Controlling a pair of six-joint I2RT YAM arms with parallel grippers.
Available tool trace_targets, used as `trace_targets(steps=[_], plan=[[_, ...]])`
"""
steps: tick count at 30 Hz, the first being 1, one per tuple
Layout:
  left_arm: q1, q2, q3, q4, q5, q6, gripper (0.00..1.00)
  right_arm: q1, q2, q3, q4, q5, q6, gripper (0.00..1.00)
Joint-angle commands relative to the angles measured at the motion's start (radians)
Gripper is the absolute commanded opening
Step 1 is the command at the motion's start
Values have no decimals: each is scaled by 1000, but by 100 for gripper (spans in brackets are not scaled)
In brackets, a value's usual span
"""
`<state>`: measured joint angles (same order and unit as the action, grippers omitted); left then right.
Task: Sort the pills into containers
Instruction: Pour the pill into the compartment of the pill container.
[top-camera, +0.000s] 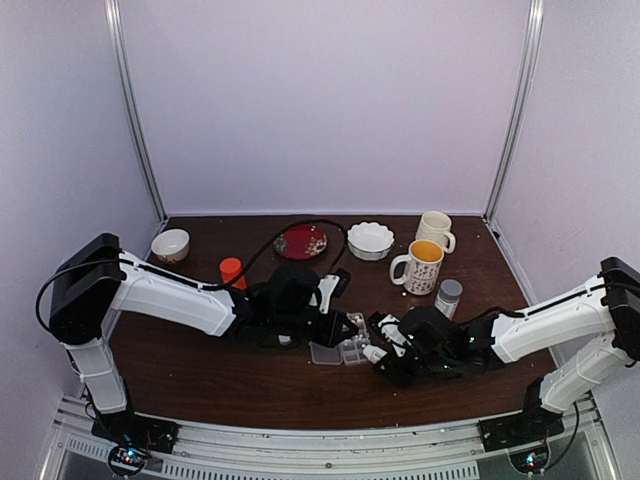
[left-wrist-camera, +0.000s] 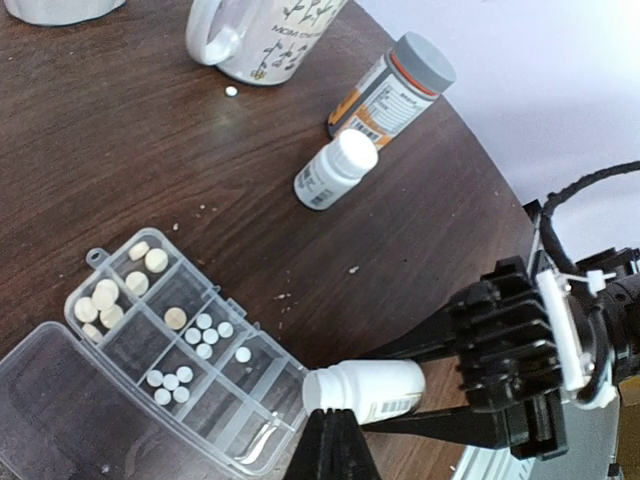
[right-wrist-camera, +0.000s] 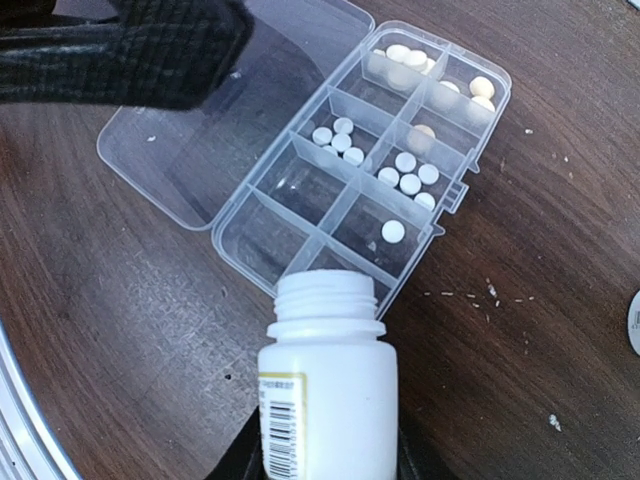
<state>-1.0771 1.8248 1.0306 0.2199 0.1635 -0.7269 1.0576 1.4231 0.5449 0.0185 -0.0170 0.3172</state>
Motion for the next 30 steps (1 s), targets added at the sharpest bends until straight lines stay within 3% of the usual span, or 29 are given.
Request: trace_targets(steps=[1,4,12,25,30], plan=[[-5,-15,-24,175,93,-9,0,-5,-13,14,0,26,0,0],[-12,2,-22,219,120,-22,0,-5,19,51,-61,30,-16,0],[-27,63,-15,292,157,-82,0,-5,8,35,-26,21,-1,0],[-33,84,-10,254,126,-97,0,-5,1,23,-22,20,5,0],[-33,64,-51,342,108,-115,0,-5,34,55,-65,28,-14,0]])
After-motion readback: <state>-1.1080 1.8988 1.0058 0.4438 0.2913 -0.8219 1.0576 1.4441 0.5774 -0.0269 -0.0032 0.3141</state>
